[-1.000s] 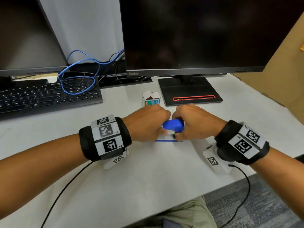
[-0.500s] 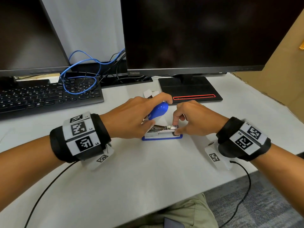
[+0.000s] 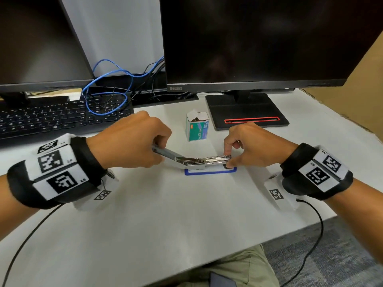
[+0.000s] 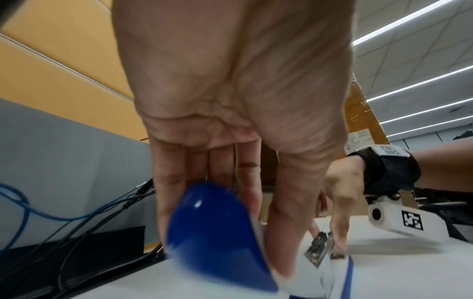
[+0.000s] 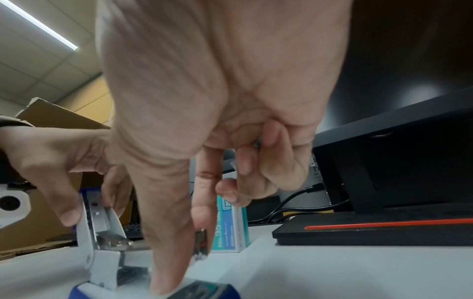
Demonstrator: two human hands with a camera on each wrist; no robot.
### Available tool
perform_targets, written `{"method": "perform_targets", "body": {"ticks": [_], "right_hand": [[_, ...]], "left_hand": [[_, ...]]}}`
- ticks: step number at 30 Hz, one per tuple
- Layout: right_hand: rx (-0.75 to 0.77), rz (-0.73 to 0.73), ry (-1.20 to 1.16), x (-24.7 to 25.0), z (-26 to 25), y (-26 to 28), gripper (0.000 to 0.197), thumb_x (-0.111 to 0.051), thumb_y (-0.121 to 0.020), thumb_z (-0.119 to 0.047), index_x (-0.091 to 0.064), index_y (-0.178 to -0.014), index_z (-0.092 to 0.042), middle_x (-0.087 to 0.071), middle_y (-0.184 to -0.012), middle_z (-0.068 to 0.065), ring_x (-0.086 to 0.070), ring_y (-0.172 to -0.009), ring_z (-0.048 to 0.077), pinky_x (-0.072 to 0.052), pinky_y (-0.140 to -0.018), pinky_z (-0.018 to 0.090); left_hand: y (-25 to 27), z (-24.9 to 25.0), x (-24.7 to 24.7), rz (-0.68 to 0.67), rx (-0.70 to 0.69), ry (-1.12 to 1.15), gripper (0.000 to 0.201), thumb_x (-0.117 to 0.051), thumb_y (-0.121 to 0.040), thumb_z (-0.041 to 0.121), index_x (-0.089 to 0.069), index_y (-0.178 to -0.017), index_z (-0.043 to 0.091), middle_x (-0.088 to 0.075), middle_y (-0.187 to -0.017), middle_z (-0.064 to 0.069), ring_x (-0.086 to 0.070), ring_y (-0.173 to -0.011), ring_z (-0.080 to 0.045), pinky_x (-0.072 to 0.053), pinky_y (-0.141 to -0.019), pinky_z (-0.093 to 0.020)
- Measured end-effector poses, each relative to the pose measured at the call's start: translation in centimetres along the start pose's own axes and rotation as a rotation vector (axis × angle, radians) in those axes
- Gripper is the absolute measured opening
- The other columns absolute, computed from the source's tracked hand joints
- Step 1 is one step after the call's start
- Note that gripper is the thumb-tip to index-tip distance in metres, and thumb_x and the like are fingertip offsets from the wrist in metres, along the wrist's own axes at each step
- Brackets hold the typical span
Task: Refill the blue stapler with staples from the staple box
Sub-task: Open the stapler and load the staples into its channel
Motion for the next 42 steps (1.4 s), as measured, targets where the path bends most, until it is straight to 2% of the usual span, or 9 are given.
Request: {"method": "perform_targets", "body": {"ticks": [5, 12, 16, 22, 25, 28, 33, 37, 42], "right_hand": [[-0.007, -0.013, 0.0, -0.2, 0.0, -0.1, 0.023, -0.081, -0.071, -0.042, -0.075, -0.087, -0.027, -0.051, -0.08, -0.01, -0.044, -0.074, 0.008, -0.034, -0.063, 0.024], [-0.002, -0.033, 0.002, -0.2, 0.1, -0.3, 0.021, -0.08, -0.073, -0.041, -0.073, -0.087, -0.027, -0.053, -0.081, -0.009, -0.045, -0.075, 0.009, -0.034, -0.064, 0.024], [-0.008, -0.007, 0.013, 0.0, 0.3, -0.1, 0.024, -0.08, -0.07, -0.048, -0.074, -0.087, -0.032, -0.053, -0.082, -0.01, -0.046, -0.077, 0.01, -0.041, -0.065, 0.028], [-0.086, -0.046, -0.172, 0.0, 0.1, 0.4, 0.052, -0.074, -0.075, -0.048, -0.057, -0.123, -0.038, -0.057, -0.087, -0.013, -0.056, -0.084, 0.012, -0.052, -0.078, 0.025], [-0.086, -0.06, -0.274, -0.1, -0.1, 0.6, 0.051, -0.064, -0.09, -0.026, -0.044, -0.136, -0.034, -0.06, -0.09, -0.012, -0.06, -0.091, 0.013, -0.052, -0.091, 0.027], [-0.062, -0.083, -0.281, -0.3, -0.2, 0.5, 0.047, -0.052, -0.097, -0.015, -0.039, -0.14, -0.031, -0.063, -0.099, -0.005, -0.062, -0.096, 0.017, -0.055, -0.092, 0.031], [-0.004, 0.033, -0.301, -0.5, -0.3, 0.0, 0.041, -0.055, -0.096, -0.017, -0.044, -0.134, -0.028, -0.071, -0.109, -0.007, -0.065, -0.098, 0.011, -0.052, -0.088, 0.023], [0.024, 0.117, -0.294, -0.8, -0.3, -0.3, 0.036, -0.067, -0.088, -0.026, -0.057, -0.122, -0.024, -0.074, -0.113, -0.009, -0.068, -0.1, 0.009, -0.052, -0.095, 0.029], [0.083, 0.152, -0.268, -0.6, -1.0, -0.3, 0.031, -0.074, -0.079, -0.034, -0.076, -0.109, -0.023, -0.076, -0.104, -0.01, -0.068, -0.086, 0.005, -0.054, -0.073, 0.01]], "left_hand": [[-0.7, -0.3, -1.0, -0.135, 0.048, -0.132, 0.009, -0.073, -0.07, 0.025, -0.065, -0.073, 0.023, -0.061, -0.068, 0.007, -0.055, -0.063, -0.011, -0.051, -0.058, -0.034], [-1.3, 0.4, -2.7, -0.298, 0.056, -0.187, 0.021, -0.067, -0.076, 0.018, -0.048, -0.082, 0.023, -0.043, -0.075, 0.008, -0.041, -0.061, -0.009, -0.028, -0.049, -0.024], [-2.1, 2.0, -2.9, -0.22, -0.086, -0.029, 0.042, -0.067, -0.083, 0.041, -0.055, -0.122, 0.033, -0.065, -0.112, 0.004, -0.062, -0.091, -0.016, -0.055, -0.078, -0.034], [-2.8, 3.8, -4.7, -0.186, -0.202, -0.004, 0.041, -0.061, -0.093, 0.029, -0.059, -0.133, 0.032, -0.067, -0.129, 0.003, -0.06, -0.116, -0.023, -0.054, -0.094, -0.038], [-2.9, 3.8, -4.8, -0.17, -0.196, -0.002, 0.04, -0.061, -0.094, 0.026, -0.061, -0.133, 0.03, -0.068, -0.128, 0.003, -0.059, -0.117, -0.023, -0.052, -0.098, -0.036], [-3.0, 4.0, -4.8, -0.139, -0.144, 0.048, 0.043, -0.064, -0.092, 0.024, -0.059, -0.133, 0.029, -0.07, -0.124, 0.001, -0.06, -0.116, -0.023, -0.049, -0.099, -0.033], [-3.1, 4.4, -5.0, -0.16, -0.066, 0.118, 0.044, -0.068, -0.089, 0.02, -0.056, -0.131, 0.023, -0.072, -0.12, -0.002, -0.064, -0.113, -0.02, -0.047, -0.103, -0.035], [-3.2, 4.1, -5.0, -0.161, -0.049, 0.138, 0.039, -0.071, -0.087, 0.023, -0.061, -0.125, 0.021, -0.074, -0.116, 0.0, -0.065, -0.111, -0.018, -0.045, -0.103, -0.032], [-3.3, 3.9, -5.0, -0.152, -0.029, 0.158, 0.035, -0.073, -0.086, 0.023, -0.064, -0.119, 0.02, -0.076, -0.11, 0.001, -0.062, -0.11, -0.018, -0.049, -0.099, -0.033]]}}
Point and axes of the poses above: each hand's wrist, its own y-axis away from the middle knuckle, its own x-axis out of the back of the hand, z = x × y, the point moved 1 cm from there along -y, towards the middle knuckle
